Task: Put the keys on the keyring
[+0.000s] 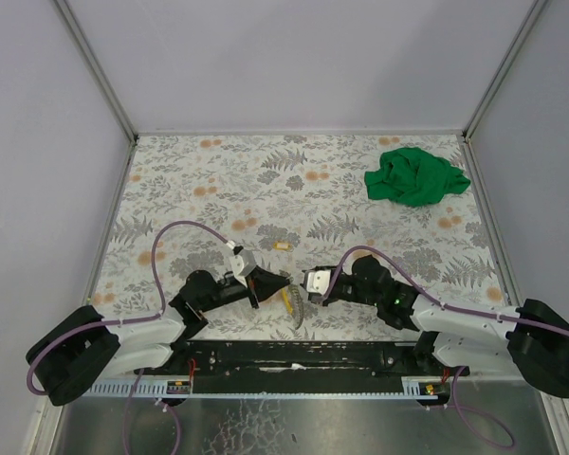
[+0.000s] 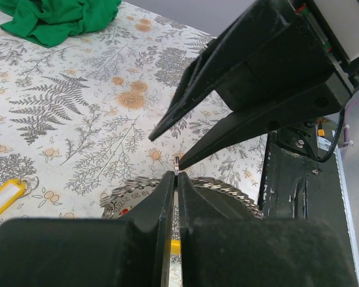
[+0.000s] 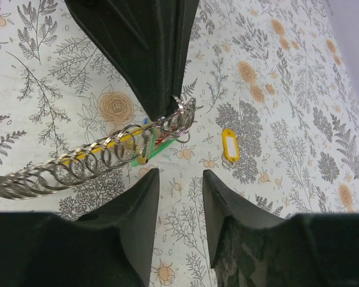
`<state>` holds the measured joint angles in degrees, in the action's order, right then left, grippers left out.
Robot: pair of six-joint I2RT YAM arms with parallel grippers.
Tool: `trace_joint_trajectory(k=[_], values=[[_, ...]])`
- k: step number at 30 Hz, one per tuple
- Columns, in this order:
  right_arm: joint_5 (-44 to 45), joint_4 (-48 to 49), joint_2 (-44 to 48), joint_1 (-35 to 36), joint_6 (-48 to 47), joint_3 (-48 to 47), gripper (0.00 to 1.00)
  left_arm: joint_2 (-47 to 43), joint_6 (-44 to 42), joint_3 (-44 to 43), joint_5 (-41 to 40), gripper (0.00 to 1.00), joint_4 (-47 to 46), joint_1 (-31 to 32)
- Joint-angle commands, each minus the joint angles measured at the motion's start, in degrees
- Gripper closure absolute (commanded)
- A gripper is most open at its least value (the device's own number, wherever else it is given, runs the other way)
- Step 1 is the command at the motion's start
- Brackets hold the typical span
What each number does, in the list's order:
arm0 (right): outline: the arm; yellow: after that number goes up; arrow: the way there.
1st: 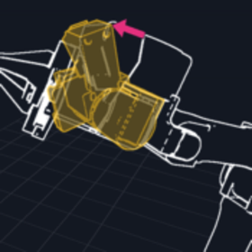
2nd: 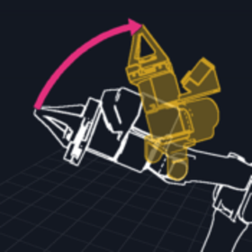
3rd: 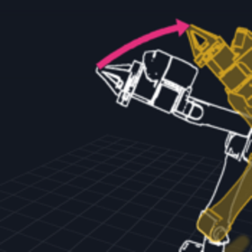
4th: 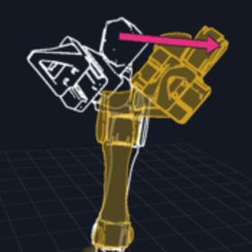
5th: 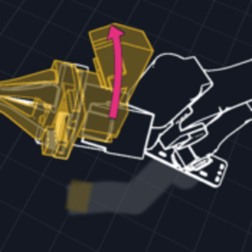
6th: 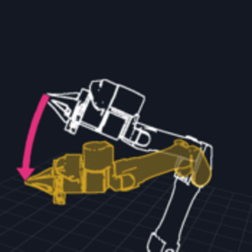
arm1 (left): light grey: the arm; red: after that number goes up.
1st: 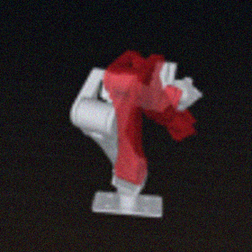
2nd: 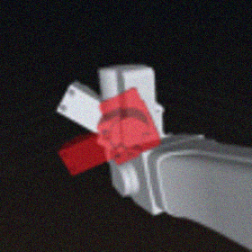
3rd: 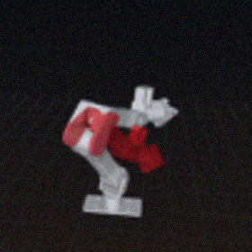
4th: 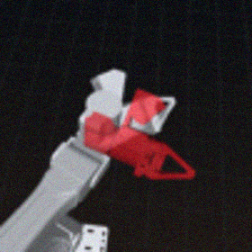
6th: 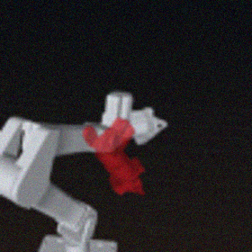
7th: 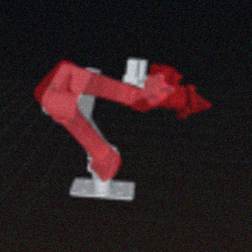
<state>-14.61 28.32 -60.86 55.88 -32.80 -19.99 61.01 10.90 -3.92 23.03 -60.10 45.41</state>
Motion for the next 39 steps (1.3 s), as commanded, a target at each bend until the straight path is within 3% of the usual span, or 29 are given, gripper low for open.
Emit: trace_joint_trajectory(k=[1, 16, 33, 39], values=[[-1.1, 6.3, -0.7, 0.5, 0.7, 0.2, 0.56, 0.2, -1.9, 0.7, 2.6, 1.0, -6.5, 0.3], [-5.7, 6.2, -4.4, 0.5, 3.1, -0.1, 0.52, 0.4, -2.2, 1.3, 2.5, 1.0, -9.2, 0.2], [-10.9, 18.2, -10.4, 0.4, 11.1, 0.7, 0.47, 2.4, -0.2, 1.8, 2.9, 1.0, -14.9, 0.2], [-9.2, 21.7, -11.2, 0.4, 12.4, 1.8, 0.53, 1.5, -0.1, 1.9, 3.3, 1.0, -14.8, 0.2]])
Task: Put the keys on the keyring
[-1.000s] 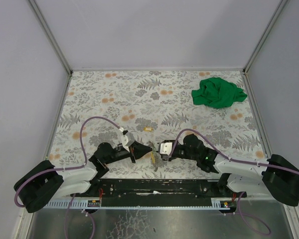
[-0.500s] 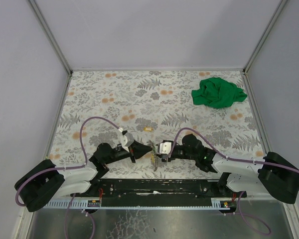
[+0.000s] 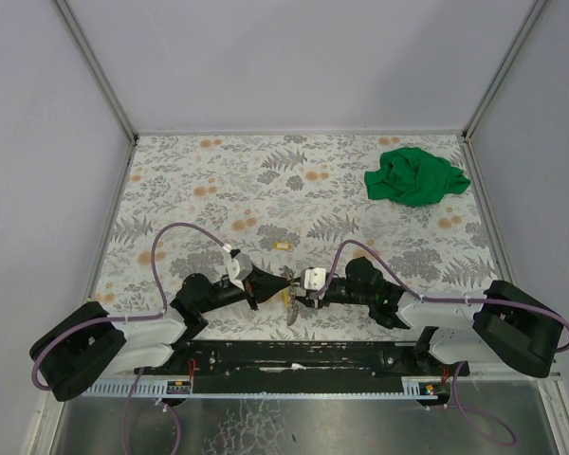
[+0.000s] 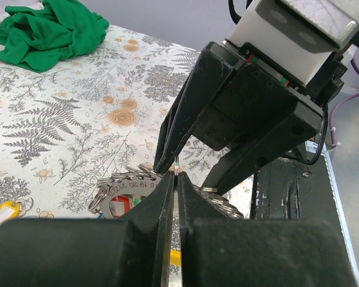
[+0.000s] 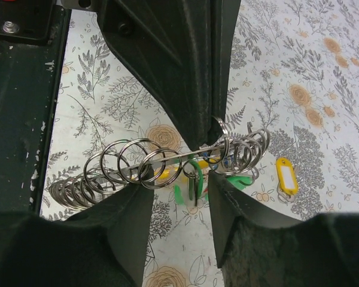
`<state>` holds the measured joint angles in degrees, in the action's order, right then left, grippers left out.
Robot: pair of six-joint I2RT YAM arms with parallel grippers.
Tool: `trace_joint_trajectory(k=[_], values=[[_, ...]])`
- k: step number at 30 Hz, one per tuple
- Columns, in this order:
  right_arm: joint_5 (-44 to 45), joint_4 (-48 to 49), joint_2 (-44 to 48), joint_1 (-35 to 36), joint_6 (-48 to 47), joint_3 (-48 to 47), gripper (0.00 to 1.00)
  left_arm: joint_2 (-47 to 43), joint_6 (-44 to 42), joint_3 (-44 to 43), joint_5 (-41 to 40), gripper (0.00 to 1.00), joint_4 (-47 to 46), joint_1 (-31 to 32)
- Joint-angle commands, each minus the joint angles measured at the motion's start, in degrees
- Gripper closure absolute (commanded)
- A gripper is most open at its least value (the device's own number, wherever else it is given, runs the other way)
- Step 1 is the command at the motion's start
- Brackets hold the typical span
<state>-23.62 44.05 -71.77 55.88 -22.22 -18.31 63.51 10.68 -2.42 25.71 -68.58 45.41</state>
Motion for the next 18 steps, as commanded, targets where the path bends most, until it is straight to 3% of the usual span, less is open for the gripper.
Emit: trace_joint_trajectory(k=[1, 15, 18], values=[[0.1, 5.9, -0.3, 0.5, 1.7, 0.1, 0.56, -1.2, 0.1, 0.5, 0.6, 1.0, -6.3, 0.3], [3.4, -1.4, 2.1, 0.4, -2.2, -0.6, 0.85, -5.8, -1.7, 0.7, 0.0, 1.0, -1.0, 0.2], [2.3, -0.7, 2.7, 0.4, -1.9, -0.4, 0.84, -5.7, -1.4, 0.5, 0.2, 1.0, -1.2, 0.2]])
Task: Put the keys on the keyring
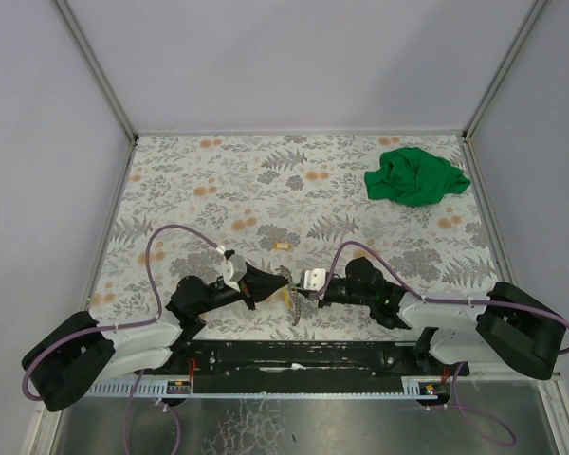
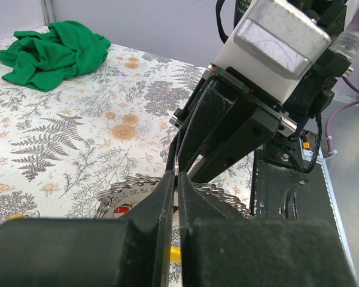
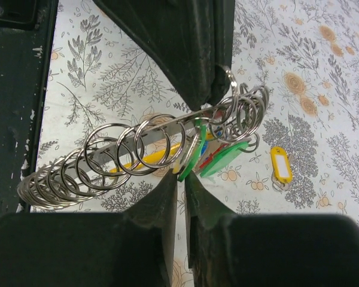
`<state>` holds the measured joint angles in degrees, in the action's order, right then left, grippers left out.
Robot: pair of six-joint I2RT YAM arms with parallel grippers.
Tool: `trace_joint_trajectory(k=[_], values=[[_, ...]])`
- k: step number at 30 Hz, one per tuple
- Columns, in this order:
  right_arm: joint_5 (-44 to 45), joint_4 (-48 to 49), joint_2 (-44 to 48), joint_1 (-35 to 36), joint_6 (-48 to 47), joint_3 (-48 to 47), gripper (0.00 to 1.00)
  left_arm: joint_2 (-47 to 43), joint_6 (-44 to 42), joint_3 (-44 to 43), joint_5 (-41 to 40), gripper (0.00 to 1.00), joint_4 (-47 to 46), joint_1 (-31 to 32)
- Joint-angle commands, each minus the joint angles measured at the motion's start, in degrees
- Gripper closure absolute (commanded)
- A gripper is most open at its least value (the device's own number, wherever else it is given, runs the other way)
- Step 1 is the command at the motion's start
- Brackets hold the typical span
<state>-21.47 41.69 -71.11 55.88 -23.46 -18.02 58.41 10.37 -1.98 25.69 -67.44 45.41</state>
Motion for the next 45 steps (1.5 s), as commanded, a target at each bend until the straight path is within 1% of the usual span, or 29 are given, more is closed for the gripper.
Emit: trace_joint_trajectory(k=[1, 3, 6, 9, 16, 18, 20, 22, 23, 29, 33, 36, 45], values=[[-0.2, 2.2, 2.1, 0.4, -0.4, -0.6, 0.79, -0.5, -1.1, 0.1, 0.4, 1.0, -2.5, 0.3], [-1.0, 4.0, 2.1, 0.4, 0.3, 0.1, 0.67, -0.2, -0.8, 0.0, 0.4, 1.0, -2.8, 0.2], [-2.2, 5.2, 2.1, 0.4, 0.7, 0.5, 0.61, 0.1, -0.5, 0.0, 0.3, 1.0, -3.4, 0.2], [-2.5, 5.7, 1.7, 0.4, 1.2, 0.3, 0.59, 0.6, -0.2, -0.1, 0.5, 1.0, -4.0, 0.2], [-3.0, 9.3, 0.9, 0.4, 2.8, 0.7, 0.6, 2.4, 0.7, -0.1, 1.3, 1.0, -6.4, 0.2], [-2.9, 9.4, 0.6, 0.4, 2.8, 0.6, 0.62, 2.6, 0.8, -0.1, 1.3, 1.0, -6.7, 0.3], [-2.5, 8.8, 0.5, 0.4, 2.7, 0.5, 0.66, 2.5, 0.9, -0.1, 1.2, 1.0, -6.8, 0.2], [-1.8, 7.0, 0.7, 0.4, 2.0, 0.0, 0.73, 2.3, 0.9, 0.0, 1.1, 1.0, -6.8, 0.2], [-1.3, 5.8, 0.9, 0.4, 1.6, -0.3, 0.79, 2.1, 0.9, 0.1, 0.8, 1.0, -6.9, 0.2], [3.4, -0.4, 2.9, 0.4, -1.7, -0.9, 0.99, 1.0, 1.1, 1.2, -1.1, 1.0, -7.1, 0.2], [6.7, -5.4, 5.0, 0.4, -4.1, -2.5, 1.0, 0.9, 1.7, 2.0, -2.7, 1.0, -7.4, 0.2], [7.5, -8.1, 7.1, 0.4, -5.5, -3.6, 1.0, 0.9, 1.8, 2.5, -2.9, 0.97, -7.0, 0.2], [4.9, -16.1, 10.8, 0.4, -8.4, -8.3, 1.0, 1.0, 0.9, 2.6, -3.7, 0.76, -3.2, 0.2]])
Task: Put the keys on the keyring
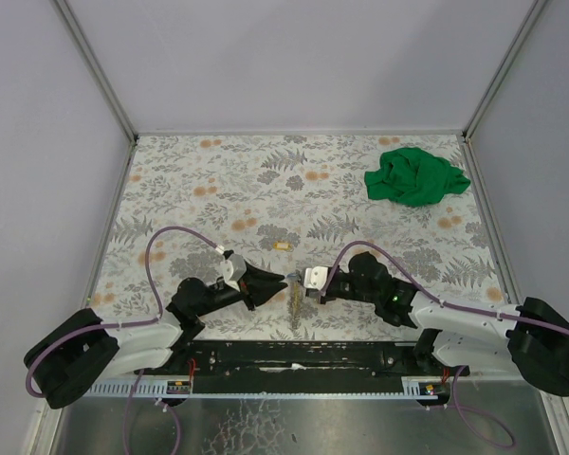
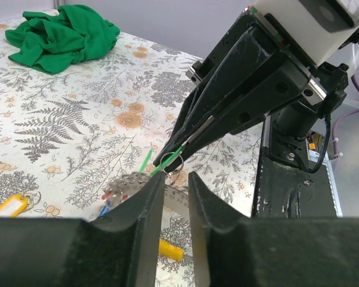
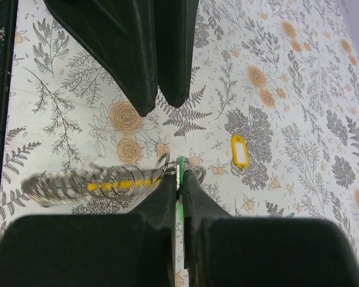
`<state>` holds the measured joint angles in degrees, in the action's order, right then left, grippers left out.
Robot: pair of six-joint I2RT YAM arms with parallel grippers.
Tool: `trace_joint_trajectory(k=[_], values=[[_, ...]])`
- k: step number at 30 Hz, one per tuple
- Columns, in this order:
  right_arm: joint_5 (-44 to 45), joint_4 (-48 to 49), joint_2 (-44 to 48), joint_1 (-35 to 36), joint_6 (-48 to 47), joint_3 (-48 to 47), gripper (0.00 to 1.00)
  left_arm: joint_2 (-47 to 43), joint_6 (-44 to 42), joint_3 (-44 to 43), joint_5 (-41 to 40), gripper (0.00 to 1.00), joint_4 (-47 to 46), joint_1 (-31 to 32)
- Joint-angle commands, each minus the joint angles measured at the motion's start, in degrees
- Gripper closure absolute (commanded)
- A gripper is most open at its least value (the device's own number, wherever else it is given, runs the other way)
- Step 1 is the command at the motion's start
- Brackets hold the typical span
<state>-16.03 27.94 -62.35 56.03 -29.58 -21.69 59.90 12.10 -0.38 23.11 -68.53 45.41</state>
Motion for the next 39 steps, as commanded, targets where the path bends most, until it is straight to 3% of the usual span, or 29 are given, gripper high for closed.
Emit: trace_joint_trajectory(k=[1, 6, 11, 15, 22, 39], values=[[-0.8, -2.6, 2.1, 0.2, -2.7, -5.0, 1.0, -0.5, -1.3, 0.7, -1.0, 0.74, -1.3, 0.2], [-1.7, -5.8, 1.8, 0.3, -4.8, -6.8, 1.0, -0.5, -4.0, -1.2, 0.0, 0.65, 2.7, 0.2], [-2.2, -8.0, 1.9, 0.2, -6.0, -7.3, 1.0, 0.5, -7.6, -4.0, 3.3, 0.63, 7.0, -2.6], [-2.6, -8.6, 2.2, 0.2, -6.3, -7.5, 1.0, 3.6, -8.2, -6.0, 10.5, 0.63, 6.3, -6.3], [-3.1, -9.2, 2.4, 0.2, -6.4, -7.7, 1.0, 12.6, -9.5, -10.5, 21.9, 0.65, 5.0, -7.3], [-3.9, -9.7, 3.1, 0.2, -6.4, -7.9, 1.0, 17.3, -11.6, -14.5, 27.3, 0.71, 8.8, -7.5]])
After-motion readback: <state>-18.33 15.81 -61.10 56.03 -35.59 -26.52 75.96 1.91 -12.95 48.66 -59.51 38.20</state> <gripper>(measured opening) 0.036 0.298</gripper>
